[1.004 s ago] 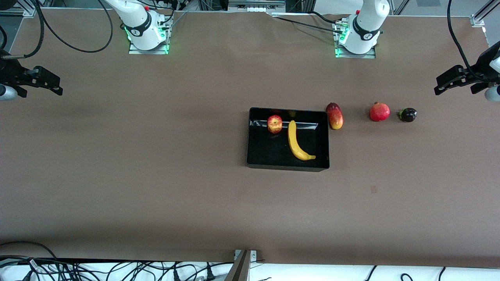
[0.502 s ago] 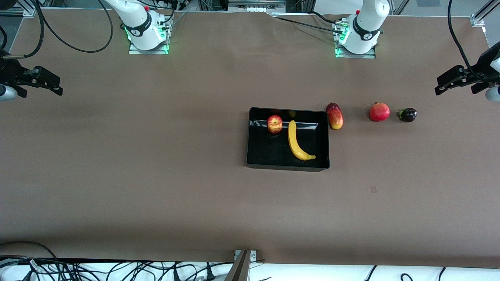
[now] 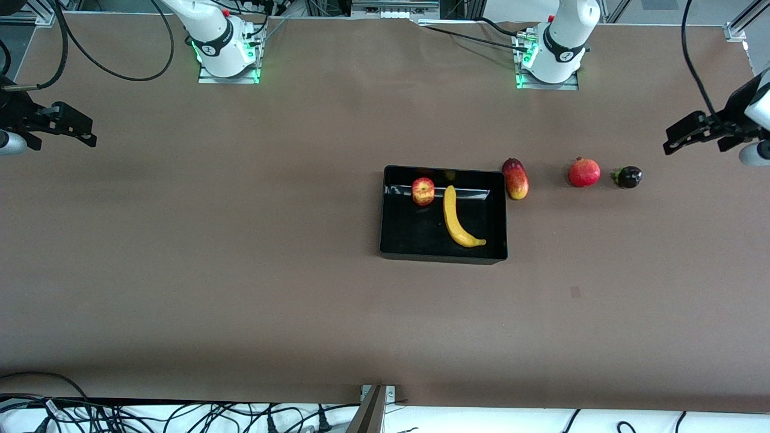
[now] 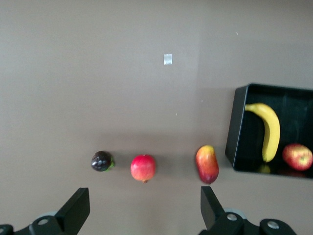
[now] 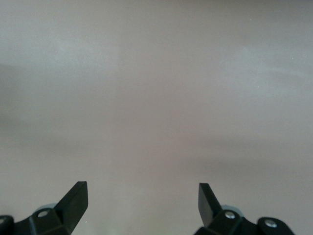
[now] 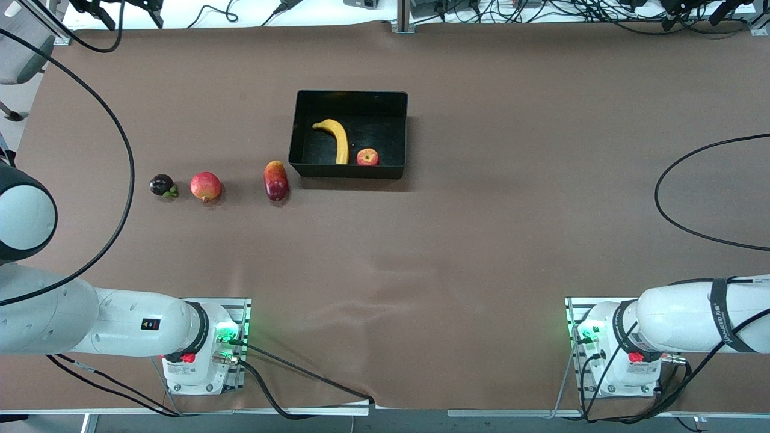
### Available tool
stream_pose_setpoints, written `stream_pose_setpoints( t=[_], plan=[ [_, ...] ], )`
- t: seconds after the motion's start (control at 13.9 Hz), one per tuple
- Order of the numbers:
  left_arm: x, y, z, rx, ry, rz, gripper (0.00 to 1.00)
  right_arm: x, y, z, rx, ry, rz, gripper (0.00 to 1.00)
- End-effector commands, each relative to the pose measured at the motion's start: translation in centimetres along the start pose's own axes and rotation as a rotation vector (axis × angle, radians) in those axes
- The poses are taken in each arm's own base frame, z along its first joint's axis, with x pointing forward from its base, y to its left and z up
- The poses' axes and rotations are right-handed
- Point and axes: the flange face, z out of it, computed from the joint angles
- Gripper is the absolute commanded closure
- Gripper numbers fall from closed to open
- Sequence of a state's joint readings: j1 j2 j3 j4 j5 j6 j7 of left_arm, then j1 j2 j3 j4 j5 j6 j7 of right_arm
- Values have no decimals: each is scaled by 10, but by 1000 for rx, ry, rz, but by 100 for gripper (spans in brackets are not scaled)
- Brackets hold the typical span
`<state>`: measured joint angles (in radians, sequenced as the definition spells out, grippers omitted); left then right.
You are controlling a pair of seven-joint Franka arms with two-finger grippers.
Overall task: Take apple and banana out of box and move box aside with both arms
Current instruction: 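Move the left gripper over the red-yellow apple in the black tray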
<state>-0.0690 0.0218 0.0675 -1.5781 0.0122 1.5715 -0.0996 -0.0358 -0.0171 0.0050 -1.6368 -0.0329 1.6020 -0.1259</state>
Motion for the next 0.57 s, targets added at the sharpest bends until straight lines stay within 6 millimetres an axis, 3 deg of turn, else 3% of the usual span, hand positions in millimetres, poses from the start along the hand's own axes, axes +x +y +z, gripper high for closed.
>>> stream_pose_setpoints(
  t=[0.0,0.07,0.22,0.5],
  plan=[
    [10,33,35,-16,2,-25,0,1,0,-3,-7,-1,-15,0],
    [15,41,46,-15,0,-31,0,1,1,-3,-7,-2,-14,0],
    [22,87,80,13,-40,-37,0,1,0,-3,-7,-1,-15,0],
    [24,160,143,29,-54,-110,0,1,1,-3,-7,-2,-14,0]
  ],
)
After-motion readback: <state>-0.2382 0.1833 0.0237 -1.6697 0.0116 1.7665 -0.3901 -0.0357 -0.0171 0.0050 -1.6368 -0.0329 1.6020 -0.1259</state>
